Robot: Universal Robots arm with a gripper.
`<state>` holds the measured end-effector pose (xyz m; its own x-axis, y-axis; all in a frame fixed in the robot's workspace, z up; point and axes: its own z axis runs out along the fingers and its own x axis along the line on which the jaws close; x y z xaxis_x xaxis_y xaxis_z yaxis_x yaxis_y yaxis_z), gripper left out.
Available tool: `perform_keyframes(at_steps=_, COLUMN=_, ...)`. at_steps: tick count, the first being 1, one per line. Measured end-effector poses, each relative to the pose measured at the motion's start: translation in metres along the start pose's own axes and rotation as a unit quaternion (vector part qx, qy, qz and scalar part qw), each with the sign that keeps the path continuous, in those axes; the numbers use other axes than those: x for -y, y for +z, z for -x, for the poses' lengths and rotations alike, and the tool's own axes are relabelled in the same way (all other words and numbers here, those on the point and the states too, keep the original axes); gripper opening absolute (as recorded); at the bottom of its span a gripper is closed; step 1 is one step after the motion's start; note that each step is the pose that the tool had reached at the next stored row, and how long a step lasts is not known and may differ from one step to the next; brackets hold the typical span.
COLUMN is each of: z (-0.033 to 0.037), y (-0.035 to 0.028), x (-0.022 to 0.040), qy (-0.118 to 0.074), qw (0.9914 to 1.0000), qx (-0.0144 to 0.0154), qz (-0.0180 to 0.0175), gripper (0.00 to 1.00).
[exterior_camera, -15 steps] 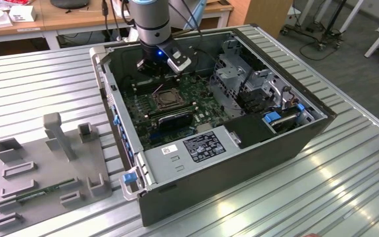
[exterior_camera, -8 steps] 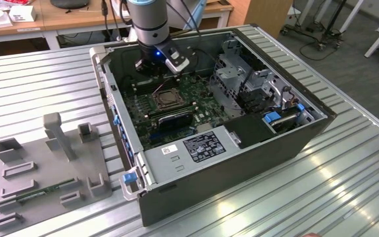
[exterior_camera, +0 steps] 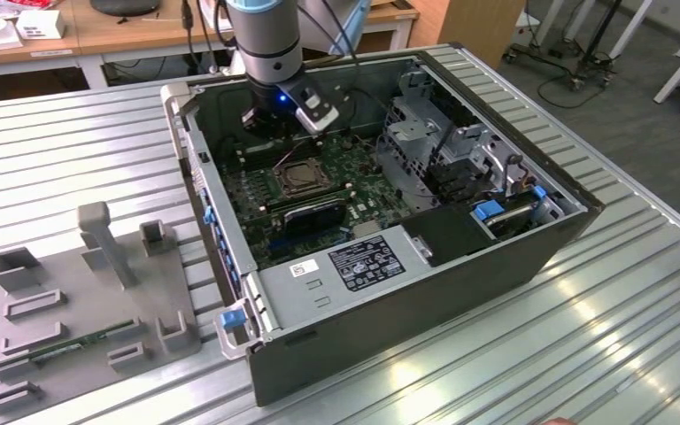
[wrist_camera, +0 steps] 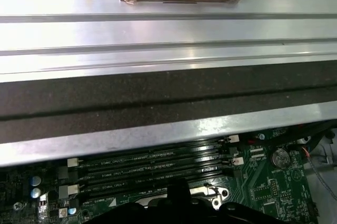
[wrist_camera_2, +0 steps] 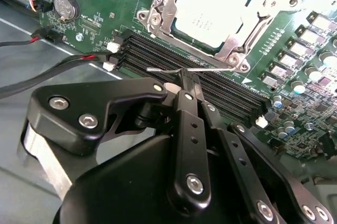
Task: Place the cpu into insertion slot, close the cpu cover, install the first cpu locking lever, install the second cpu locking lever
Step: 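Install the first cpu locking lever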
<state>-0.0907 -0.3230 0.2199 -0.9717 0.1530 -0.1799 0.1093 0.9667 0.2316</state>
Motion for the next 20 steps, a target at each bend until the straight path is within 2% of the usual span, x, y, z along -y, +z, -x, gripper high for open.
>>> perform_keyframes(at_steps=8, z=-0.0002, y=0.0029, x=0.0007, qy=0.000, qw=1.00000, qx=-0.0001, qz=0.0008, gripper=0.11)
perform_keyframes(at_steps=20, z=0.0030, y=0.0065, x=0.0009, qy=0.000, qw=1.00000, qx=0.0000, qz=0.0008, gripper=0.11)
